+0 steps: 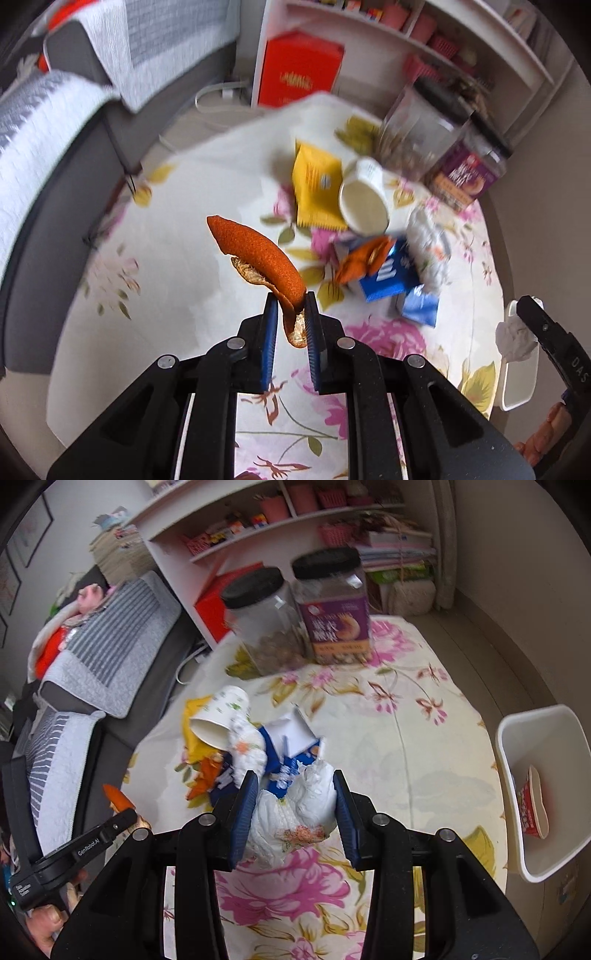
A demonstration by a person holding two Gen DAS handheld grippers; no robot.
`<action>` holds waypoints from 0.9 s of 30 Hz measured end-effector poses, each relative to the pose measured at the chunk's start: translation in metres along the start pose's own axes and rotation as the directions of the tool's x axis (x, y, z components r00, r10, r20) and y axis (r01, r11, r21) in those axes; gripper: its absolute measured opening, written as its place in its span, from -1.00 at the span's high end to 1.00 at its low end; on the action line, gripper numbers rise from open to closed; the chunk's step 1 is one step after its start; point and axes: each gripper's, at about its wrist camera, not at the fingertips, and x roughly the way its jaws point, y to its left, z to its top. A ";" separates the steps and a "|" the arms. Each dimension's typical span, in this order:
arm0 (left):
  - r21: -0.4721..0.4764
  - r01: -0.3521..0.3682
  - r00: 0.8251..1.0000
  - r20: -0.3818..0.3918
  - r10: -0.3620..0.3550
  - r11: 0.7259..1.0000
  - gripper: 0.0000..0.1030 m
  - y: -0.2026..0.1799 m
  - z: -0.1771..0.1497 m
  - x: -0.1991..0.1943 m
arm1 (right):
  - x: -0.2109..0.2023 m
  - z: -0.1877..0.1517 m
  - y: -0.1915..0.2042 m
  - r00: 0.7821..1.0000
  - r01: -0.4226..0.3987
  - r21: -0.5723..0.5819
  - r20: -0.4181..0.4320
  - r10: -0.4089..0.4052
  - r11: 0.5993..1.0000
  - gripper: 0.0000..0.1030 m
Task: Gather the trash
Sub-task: 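Grasp the orange wrapper with the left gripper while the right gripper grasps white tissue, then carry the white tissue over the white bin and open the right gripper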
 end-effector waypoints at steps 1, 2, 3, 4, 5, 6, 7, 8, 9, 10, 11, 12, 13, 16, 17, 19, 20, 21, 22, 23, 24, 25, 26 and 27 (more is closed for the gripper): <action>0.013 -0.009 1.000 0.028 0.008 1.000 0.71 -0.002 0.002 -0.005 | -0.002 0.001 0.002 1.000 -0.002 -0.005 0.011 0.002 1.000 0.25; 0.022 -0.012 0.999 0.048 0.011 1.000 0.71 -0.007 0.003 -0.007 | -0.005 0.002 0.003 1.000 -0.005 -0.011 0.026 0.006 1.000 0.25; 0.033 -0.010 0.997 0.072 0.008 0.999 0.71 -0.012 0.005 -0.012 | -0.007 0.002 0.005 0.999 -0.006 -0.015 0.037 0.007 1.000 0.25; 0.043 -0.003 0.996 0.093 -0.001 0.999 0.71 -0.016 0.006 -0.017 | -0.011 0.003 0.006 0.998 -0.008 -0.021 0.055 0.009 1.000 0.25; 0.052 0.001 0.994 0.111 -0.007 0.999 0.71 -0.023 0.007 -0.019 | -0.014 0.004 0.006 0.997 -0.008 -0.026 0.071 0.010 1.000 0.25; 0.063 0.002 0.991 0.133 -0.011 0.998 0.71 -0.028 0.008 -0.024 | -0.017 0.005 0.005 0.996 -0.008 -0.031 0.085 0.011 0.999 0.25; 0.074 -0.002 0.988 0.152 -0.010 0.997 0.71 -0.033 0.008 -0.027 | -0.022 0.006 0.004 0.994 -0.009 -0.037 0.106 0.013 0.999 0.25; 0.091 -0.013 0.983 0.183 -0.004 0.996 0.71 -0.039 0.008 -0.033 | -0.025 0.007 0.004 0.993 -0.008 -0.040 0.121 0.013 0.999 0.26; 0.103 -0.024 0.978 0.207 0.002 0.994 0.71 -0.043 0.008 -0.037 | -0.029 0.008 0.003 0.991 -0.006 -0.044 0.137 0.012 0.999 0.26; 0.115 -0.035 0.973 0.231 0.007 0.993 0.71 -0.048 0.008 -0.041 | -0.034 0.010 0.002 0.987 0.000 -0.051 0.159 0.008 0.999 0.26; 0.131 -0.050 0.964 0.265 0.014 0.990 0.71 -0.054 0.007 -0.047 | -0.038 0.010 0.002 0.984 0.007 -0.057 0.178 0.003 0.998 0.26; 0.141 -0.060 0.958 0.288 0.017 0.988 0.71 -0.059 0.006 -0.051 | -0.041 0.011 0.001 0.981 0.013 -0.062 0.192 -0.001 0.998 0.26; 0.150 -0.068 0.950 0.312 0.018 0.986 0.71 -0.064 0.006 -0.055 | -0.046 0.011 0.000 0.976 0.026 -0.073 0.216 -0.009 0.997 0.26; 0.162 -0.069 0.934 0.358 0.007 0.984 0.71 -0.074 0.005 -0.065 | -0.055 0.011 0.001 0.965 0.060 -0.100 0.261 -0.032 0.993 0.26; 0.166 -0.064 0.929 0.370 -0.002 0.984 0.71 -0.078 0.005 -0.069 | -0.058 0.011 0.000 0.961 0.070 -0.108 0.274 -0.038 0.992 0.26; 0.173 -0.054 0.924 0.382 -0.016 0.983 0.71 -0.086 0.005 -0.072 | -0.062 0.010 -0.002 0.955 0.088 -0.118 0.291 -0.050 0.989 0.26; 0.176 -0.050 0.922 0.387 -0.022 0.983 0.71 -0.089 0.004 -0.074 | -0.064 0.010 -0.004 0.953 0.097 -0.121 0.298 -0.057 0.988 0.26; 0.178 -0.047 0.920 0.391 -0.027 0.983 0.71 -0.092 0.004 -0.075 | -0.065 0.009 -0.005 0.951 0.104 -0.124 0.303 -0.063 0.987 0.26; 0.183 -0.041 0.918 0.394 -0.036 0.982 0.71 -0.096 0.004 -0.076 | -0.066 0.010 -0.007 0.949 0.112 -0.124 0.308 -0.069 0.986 0.26; 0.187 -0.036 0.917 0.396 -0.042 0.982 0.71 -0.099 0.003 -0.076 | -0.068 0.010 -0.009 0.948 0.117 -0.123 0.311 -0.073 0.985 0.26; 0.192 -0.031 0.916 0.397 -0.049 0.981 0.71 -0.103 0.002 -0.077 | -0.069 0.009 -0.011 0.946 0.122 -0.123 0.314 -0.078 0.985 0.26; 0.198 -0.026 0.915 0.400 -0.057 0.980 0.71 -0.107 0.002 -0.077 | -0.071 0.009 -0.013 0.944 0.132 -0.121 0.319 -0.088 0.984 0.26; 0.203 -0.023 0.914 0.401 -0.062 0.979 0.71 -0.110 0.001 -0.078 | -0.073 0.009 -0.015 0.941 0.142 -0.119 0.323 -0.097 0.983 0.25; 0.210 -0.020 0.912 0.404 -0.069 0.977 0.71 -0.115 -0.001 -0.078 | -0.075 0.009 -0.017 0.939 0.149 -0.115 0.327 -0.104 0.982 0.26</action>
